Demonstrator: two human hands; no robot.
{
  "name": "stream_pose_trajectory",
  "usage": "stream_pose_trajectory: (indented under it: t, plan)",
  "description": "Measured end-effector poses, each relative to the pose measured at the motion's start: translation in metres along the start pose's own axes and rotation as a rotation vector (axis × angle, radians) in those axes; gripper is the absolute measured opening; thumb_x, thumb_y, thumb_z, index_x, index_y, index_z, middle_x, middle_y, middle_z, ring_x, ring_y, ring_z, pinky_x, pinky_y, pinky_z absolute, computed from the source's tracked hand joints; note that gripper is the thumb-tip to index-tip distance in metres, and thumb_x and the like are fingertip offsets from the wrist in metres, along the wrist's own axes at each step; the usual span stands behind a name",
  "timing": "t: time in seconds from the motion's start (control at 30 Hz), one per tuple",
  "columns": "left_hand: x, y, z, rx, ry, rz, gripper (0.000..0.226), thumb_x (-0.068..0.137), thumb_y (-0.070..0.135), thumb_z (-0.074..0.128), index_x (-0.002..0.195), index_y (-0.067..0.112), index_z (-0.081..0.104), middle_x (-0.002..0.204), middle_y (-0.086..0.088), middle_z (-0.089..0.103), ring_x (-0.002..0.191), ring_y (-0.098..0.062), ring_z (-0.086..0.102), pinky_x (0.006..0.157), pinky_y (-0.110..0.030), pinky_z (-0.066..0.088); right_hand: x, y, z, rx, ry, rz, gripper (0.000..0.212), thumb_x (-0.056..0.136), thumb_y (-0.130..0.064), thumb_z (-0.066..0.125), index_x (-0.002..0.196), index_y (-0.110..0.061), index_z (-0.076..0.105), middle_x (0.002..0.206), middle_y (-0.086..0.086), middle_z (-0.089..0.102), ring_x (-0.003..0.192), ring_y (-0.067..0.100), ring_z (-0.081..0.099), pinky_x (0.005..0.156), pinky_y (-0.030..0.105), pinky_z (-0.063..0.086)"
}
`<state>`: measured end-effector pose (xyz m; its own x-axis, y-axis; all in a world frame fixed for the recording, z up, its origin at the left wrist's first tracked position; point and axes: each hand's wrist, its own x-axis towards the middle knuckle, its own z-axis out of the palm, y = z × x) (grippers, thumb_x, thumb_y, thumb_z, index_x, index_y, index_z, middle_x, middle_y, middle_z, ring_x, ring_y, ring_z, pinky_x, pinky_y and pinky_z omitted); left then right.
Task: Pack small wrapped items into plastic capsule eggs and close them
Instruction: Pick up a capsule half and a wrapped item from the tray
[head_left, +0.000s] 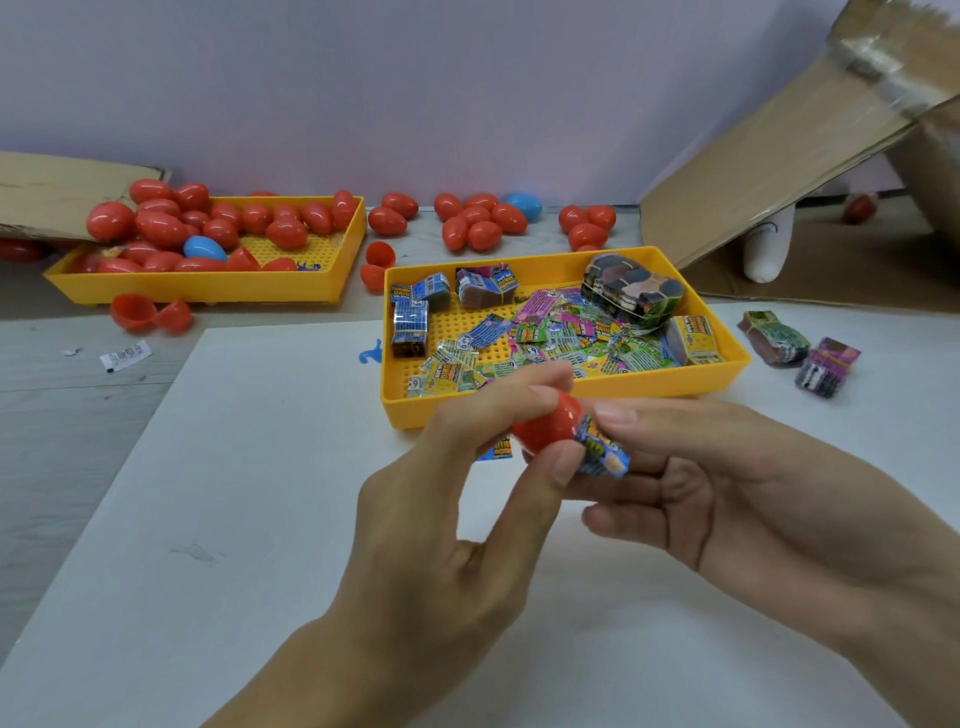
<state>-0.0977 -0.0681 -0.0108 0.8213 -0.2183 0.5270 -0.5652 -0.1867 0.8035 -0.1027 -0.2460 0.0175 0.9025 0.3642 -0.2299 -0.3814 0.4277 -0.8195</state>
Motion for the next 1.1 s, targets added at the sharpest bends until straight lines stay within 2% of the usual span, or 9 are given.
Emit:
stream_pose_trajectory:
  t: [0.07,0.13,0.3,0.43,0.67,0.83,0.93,1.03,1.1]
  plan:
    - [0.004,-0.005,0.002,0.01,0.0,0.168,0.016,0.096,0.021,0.058,0.111,0.019,0.053,0.123,0.002,0.067,0.118,-0.014,0.064,0.093,-0.031,0.054,-0.002,0.002,-0.002,-0.005,-0.014,0.017,0.029,0.072,-0.017,0.071,0.098,-0.008,0.079,0.101,0.017,0.075,0.082,0.024,0.075,0.059,0.024,0.058]
    - [0.003,-0.013,0.002,-0.003,-0.006,0.244,0.024,0.097,0.018,0.057,0.12,0.018,0.05,0.128,-0.007,0.065,0.121,-0.017,0.062,0.094,-0.036,0.054,-0.002,0.001,0.002,0.023,0.067,0.031,0.03,0.069,-0.017,0.072,0.097,-0.009,0.079,0.098,0.017,0.075,0.08,0.024,0.075,0.057,0.025,0.057]
    - [0.006,-0.013,-0.001,-0.067,-0.045,0.173,0.025,0.094,0.021,0.061,0.117,0.021,0.053,0.126,-0.002,0.067,0.12,-0.014,0.063,0.096,-0.034,0.053,0.001,0.001,-0.001,-0.136,0.144,0.024,0.035,0.069,-0.023,0.072,0.101,-0.011,0.078,0.097,0.016,0.076,0.079,0.024,0.075,0.052,0.024,0.055]
    - [0.008,-0.012,-0.001,-0.166,-0.083,0.113,0.028,0.088,0.014,0.067,0.113,0.015,0.056,0.115,-0.002,0.071,0.116,-0.016,0.066,0.094,-0.035,0.055,0.0,-0.001,-0.001,-0.22,0.191,-0.005,0.029,0.065,-0.018,0.083,0.093,-0.01,0.078,0.092,0.017,0.076,0.074,0.024,0.075,0.05,0.025,0.055]
    - [0.012,-0.012,-0.006,-0.304,-0.18,0.004,0.021,0.091,0.018,0.063,0.112,0.017,0.058,0.123,-0.001,0.07,0.12,-0.019,0.063,0.098,-0.039,0.053,-0.001,-0.003,0.004,-0.214,0.187,-0.008,0.015,0.071,-0.02,0.08,0.084,-0.014,0.077,0.083,0.013,0.075,0.073,0.023,0.074,0.05,0.025,0.055]
    - [0.016,-0.014,-0.008,-0.383,-0.245,-0.063,0.02,0.095,0.023,0.059,0.114,0.02,0.057,0.129,0.0,0.067,0.121,-0.021,0.062,0.097,-0.04,0.053,-0.001,-0.003,0.005,-0.157,0.165,0.028,0.019,0.07,-0.018,0.081,0.088,-0.013,0.078,0.092,0.016,0.076,0.084,0.027,0.075,0.051,0.026,0.056]
    - [0.017,-0.015,-0.008,-0.384,-0.206,-0.083,0.024,0.095,0.026,0.059,0.118,0.02,0.054,0.126,0.002,0.069,0.116,-0.022,0.066,0.094,-0.034,0.053,-0.001,-0.004,0.006,-0.084,0.144,0.052,0.025,0.074,-0.028,0.079,0.096,-0.016,0.079,0.103,0.017,0.075,0.093,0.028,0.074,0.054,0.03,0.057]
    - [0.015,-0.016,-0.006,-0.328,-0.187,-0.054,0.028,0.095,0.032,0.059,0.118,0.016,0.057,0.125,0.001,0.068,0.117,-0.022,0.065,0.095,-0.039,0.054,-0.002,-0.004,0.008,-0.101,0.176,0.047,0.032,0.075,-0.036,0.076,0.1,-0.017,0.078,0.102,0.017,0.075,0.089,0.027,0.075,0.051,0.029,0.056]
    - [0.014,-0.017,-0.005,-0.298,-0.195,-0.026,0.028,0.096,0.032,0.058,0.118,0.015,0.059,0.127,0.001,0.068,0.119,-0.02,0.064,0.097,-0.04,0.053,-0.003,-0.003,0.009,-0.115,0.176,0.045,0.029,0.072,-0.034,0.079,0.096,-0.018,0.079,0.099,0.017,0.076,0.085,0.027,0.075,0.05,0.026,0.055]
